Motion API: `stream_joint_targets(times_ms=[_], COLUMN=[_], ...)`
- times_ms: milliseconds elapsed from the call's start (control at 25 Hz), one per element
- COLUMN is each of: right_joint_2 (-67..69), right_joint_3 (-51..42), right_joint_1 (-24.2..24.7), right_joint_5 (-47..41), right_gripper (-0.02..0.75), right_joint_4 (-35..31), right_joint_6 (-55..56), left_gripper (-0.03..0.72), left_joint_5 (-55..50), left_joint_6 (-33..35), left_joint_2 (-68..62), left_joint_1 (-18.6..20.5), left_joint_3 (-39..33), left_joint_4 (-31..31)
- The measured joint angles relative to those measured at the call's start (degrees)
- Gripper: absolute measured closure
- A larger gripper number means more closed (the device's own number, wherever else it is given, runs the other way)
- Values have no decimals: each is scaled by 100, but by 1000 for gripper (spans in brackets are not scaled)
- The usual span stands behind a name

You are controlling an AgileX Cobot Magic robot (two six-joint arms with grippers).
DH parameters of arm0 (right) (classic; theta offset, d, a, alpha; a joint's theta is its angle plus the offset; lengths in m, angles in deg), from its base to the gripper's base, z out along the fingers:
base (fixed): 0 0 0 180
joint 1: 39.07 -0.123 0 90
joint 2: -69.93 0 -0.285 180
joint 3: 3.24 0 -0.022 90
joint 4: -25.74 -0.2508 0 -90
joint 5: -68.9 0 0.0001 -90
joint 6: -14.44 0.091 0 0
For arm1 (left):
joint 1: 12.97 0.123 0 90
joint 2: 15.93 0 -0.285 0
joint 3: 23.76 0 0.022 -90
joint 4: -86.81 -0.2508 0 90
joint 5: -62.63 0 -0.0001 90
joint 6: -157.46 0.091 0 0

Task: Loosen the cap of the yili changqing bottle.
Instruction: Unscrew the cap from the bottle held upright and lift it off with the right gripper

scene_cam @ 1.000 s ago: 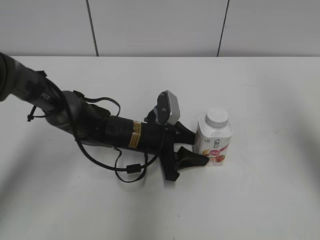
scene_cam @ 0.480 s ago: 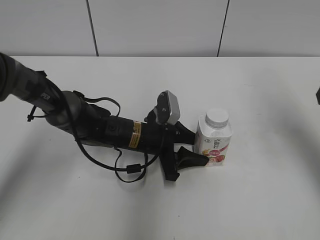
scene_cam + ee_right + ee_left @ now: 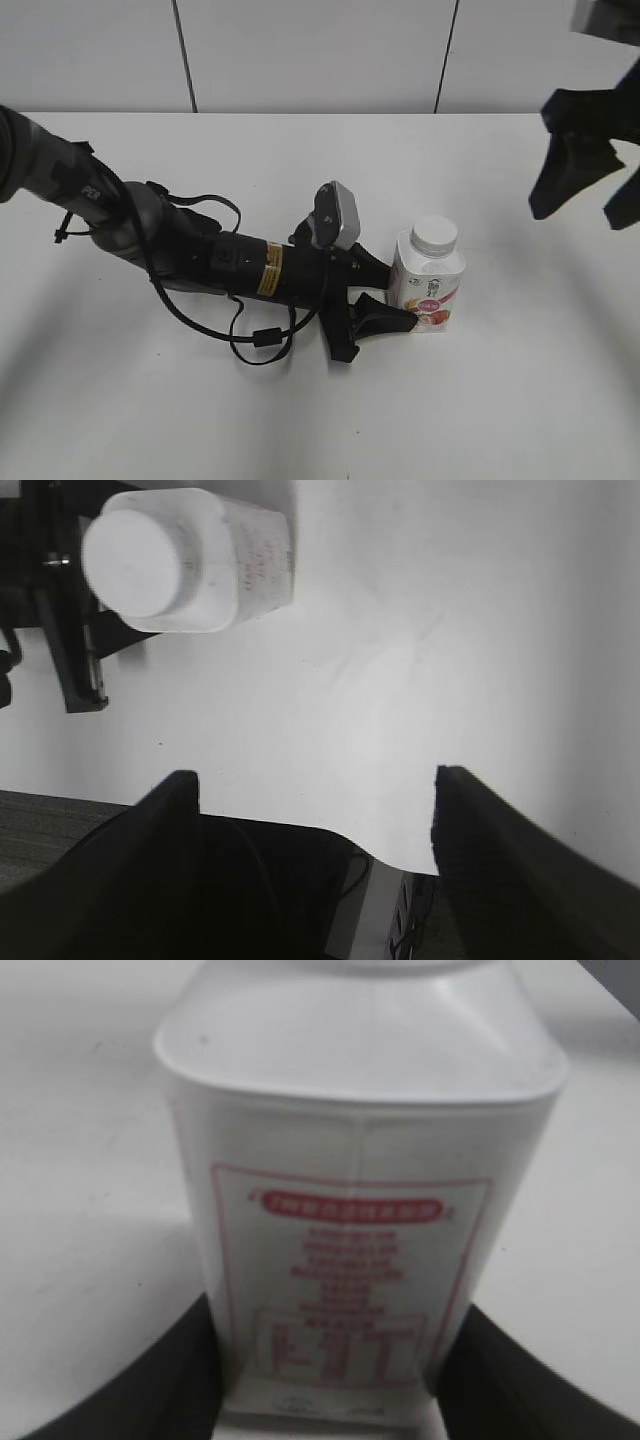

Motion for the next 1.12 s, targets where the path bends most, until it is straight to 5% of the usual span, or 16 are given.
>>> stream_joint_targets(times_ms=[400, 1120], right_joint_2=[1027, 2156], right_joint_3=[1266, 1468], right_joint_1=[-1254, -1382], right_joint_5=[-5, -5], right_gripper=[173, 173], right_joint_4=[460, 546], right_joint_6=[745, 1110], left_gripper=[300, 300], left_joint_5=[0, 35], left_joint_6=[0, 0], left_joint_2=[0, 0], left_joint_1=[0, 0], left_joint_3=[0, 11], left_joint_4=[-28, -170])
